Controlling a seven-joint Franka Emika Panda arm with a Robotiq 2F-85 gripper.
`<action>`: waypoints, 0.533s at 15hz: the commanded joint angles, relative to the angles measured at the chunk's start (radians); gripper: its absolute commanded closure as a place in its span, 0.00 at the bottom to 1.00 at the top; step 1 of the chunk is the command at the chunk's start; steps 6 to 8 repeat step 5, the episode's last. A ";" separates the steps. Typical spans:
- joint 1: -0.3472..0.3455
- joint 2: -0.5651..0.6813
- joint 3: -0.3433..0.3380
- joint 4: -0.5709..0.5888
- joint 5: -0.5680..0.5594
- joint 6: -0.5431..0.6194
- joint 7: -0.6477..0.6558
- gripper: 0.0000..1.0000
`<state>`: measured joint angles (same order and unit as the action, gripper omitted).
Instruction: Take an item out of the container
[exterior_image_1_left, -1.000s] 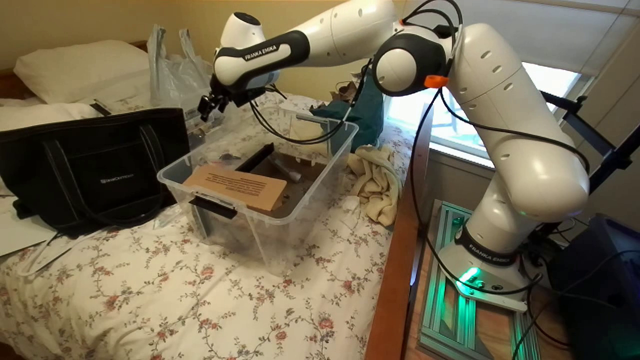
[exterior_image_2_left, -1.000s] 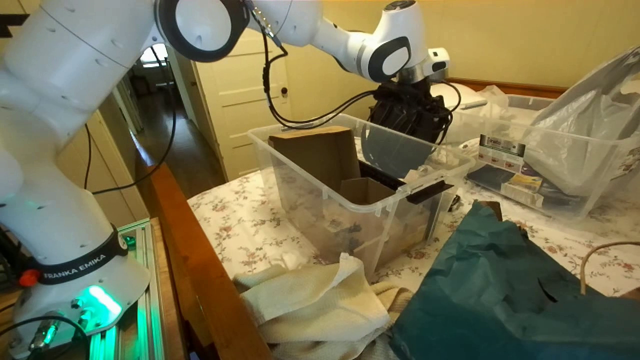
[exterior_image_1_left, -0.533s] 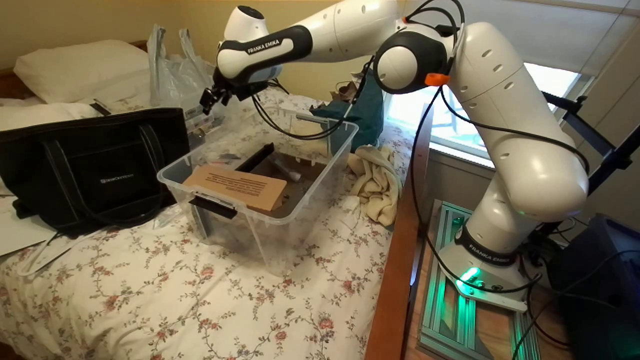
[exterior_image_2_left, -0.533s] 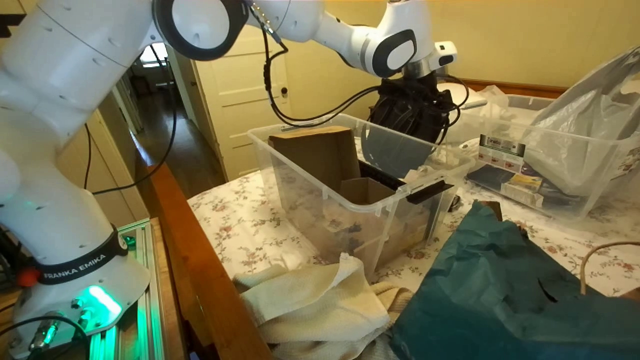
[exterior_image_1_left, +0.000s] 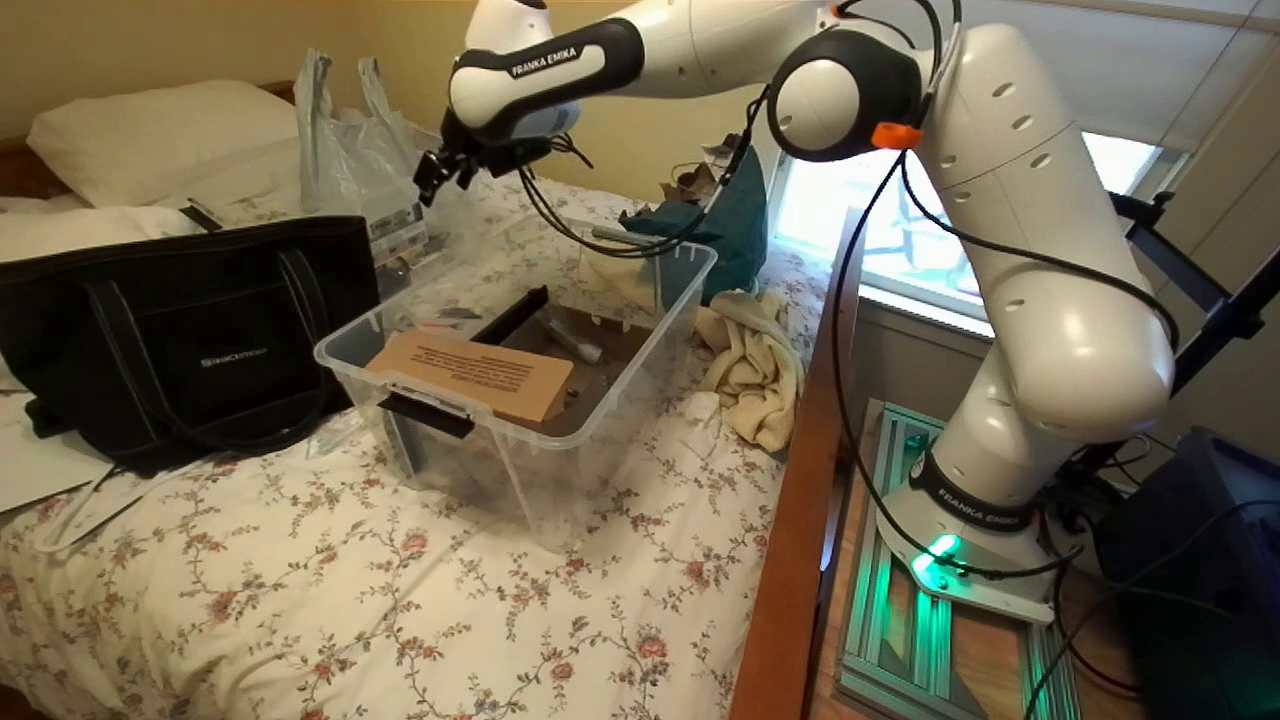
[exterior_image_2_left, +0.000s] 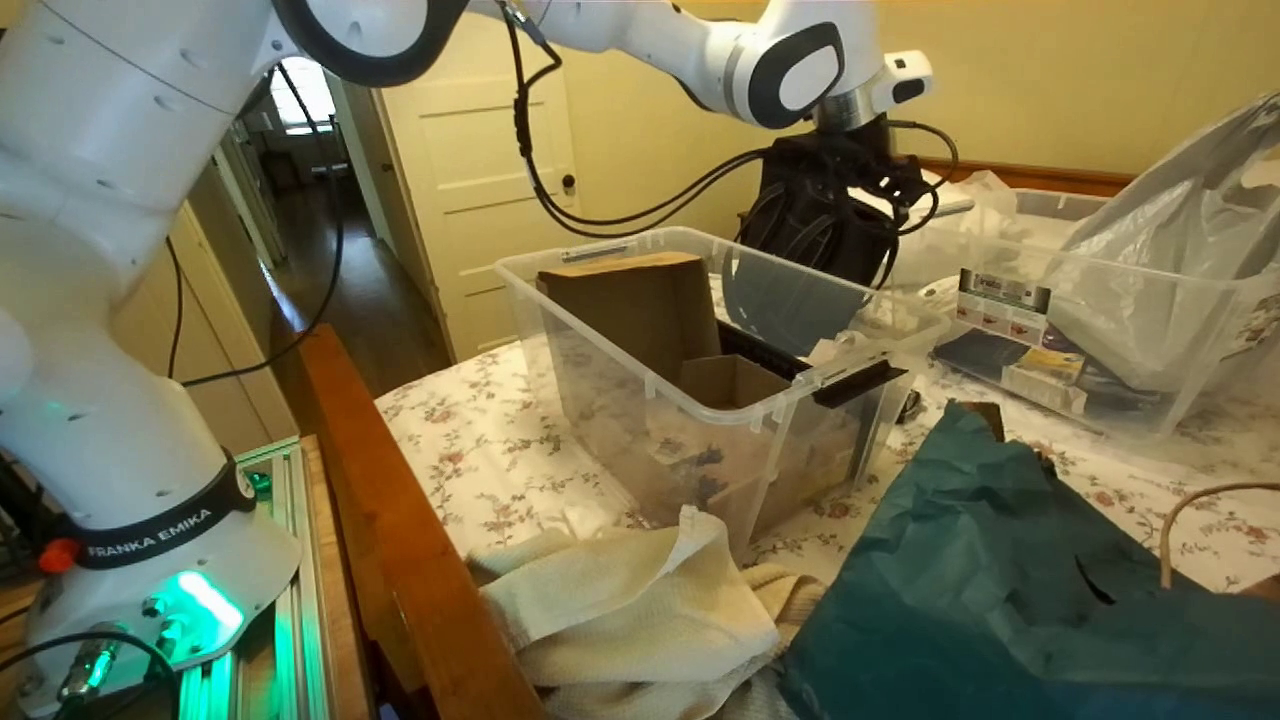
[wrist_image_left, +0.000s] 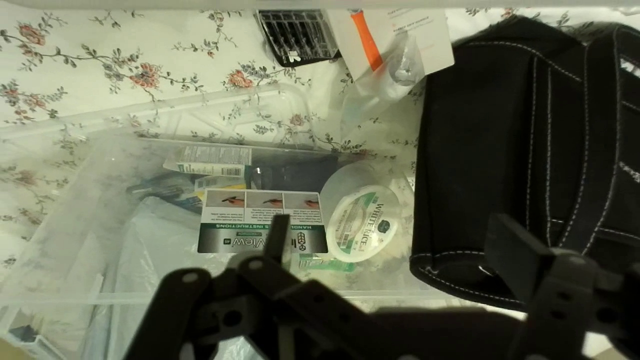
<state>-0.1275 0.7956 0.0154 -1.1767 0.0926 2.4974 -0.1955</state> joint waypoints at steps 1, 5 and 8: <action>-0.018 -0.100 0.020 -0.133 -0.013 -0.003 -0.051 0.00; -0.015 -0.074 0.017 -0.101 -0.010 -0.003 -0.065 0.00; -0.015 -0.074 0.017 -0.101 -0.010 -0.003 -0.065 0.00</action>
